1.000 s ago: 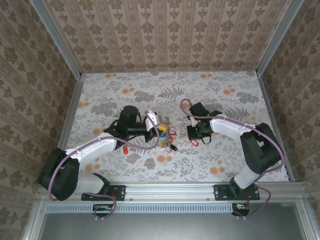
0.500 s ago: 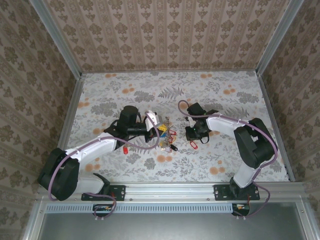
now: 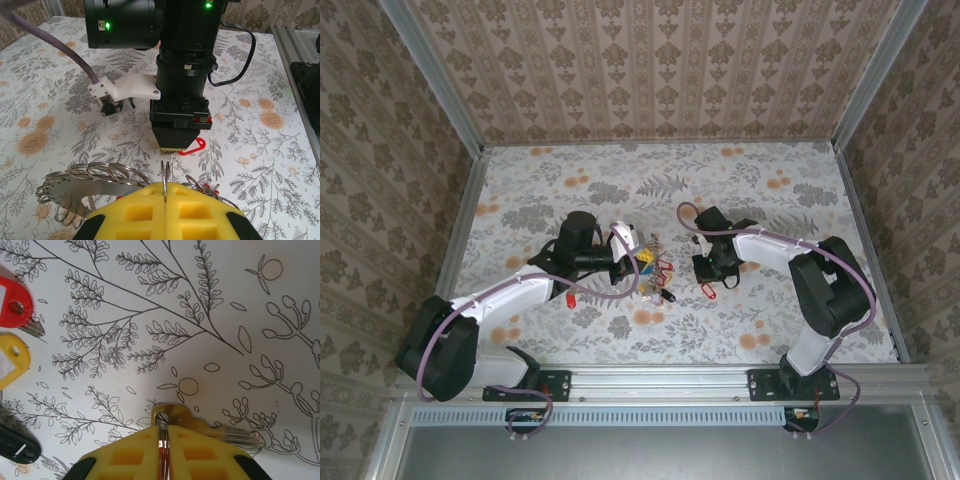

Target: Put the keys on the keyring

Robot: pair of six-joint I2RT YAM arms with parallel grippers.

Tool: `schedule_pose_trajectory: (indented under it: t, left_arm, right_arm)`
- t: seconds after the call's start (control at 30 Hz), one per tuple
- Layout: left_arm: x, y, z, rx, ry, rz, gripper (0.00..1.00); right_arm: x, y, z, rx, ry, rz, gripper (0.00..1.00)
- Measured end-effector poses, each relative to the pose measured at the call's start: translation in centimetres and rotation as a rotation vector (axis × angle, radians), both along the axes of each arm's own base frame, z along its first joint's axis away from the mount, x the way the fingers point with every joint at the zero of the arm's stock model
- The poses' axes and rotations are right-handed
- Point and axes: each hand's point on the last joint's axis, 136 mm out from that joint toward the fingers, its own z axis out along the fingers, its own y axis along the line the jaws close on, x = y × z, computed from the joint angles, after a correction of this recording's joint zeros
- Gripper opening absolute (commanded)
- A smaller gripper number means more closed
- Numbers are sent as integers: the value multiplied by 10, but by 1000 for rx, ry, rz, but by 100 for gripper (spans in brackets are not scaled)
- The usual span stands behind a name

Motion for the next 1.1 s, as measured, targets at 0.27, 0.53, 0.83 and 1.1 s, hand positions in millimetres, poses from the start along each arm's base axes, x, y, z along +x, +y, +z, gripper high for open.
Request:
schedule_pose_trajectory:
  t: [0.27,0.53,0.83,1.1]
  left_arm:
    - [0,-1,2,-4,-3,-2,0]
    - [1,-1,4,-9,-8,-2,0]
    - [0,-2,6,-18,-7,-7,0]
    - [-1,-2,6,-21,3,-10,0]
  right_arm:
    - [3,1,20,26,-57,10,0]
    - [-5,31,106,300,-364,201,0]
    - [-42,69,171,591,-682,587,0]
    - [-50,99,190,661,-802,750,0]
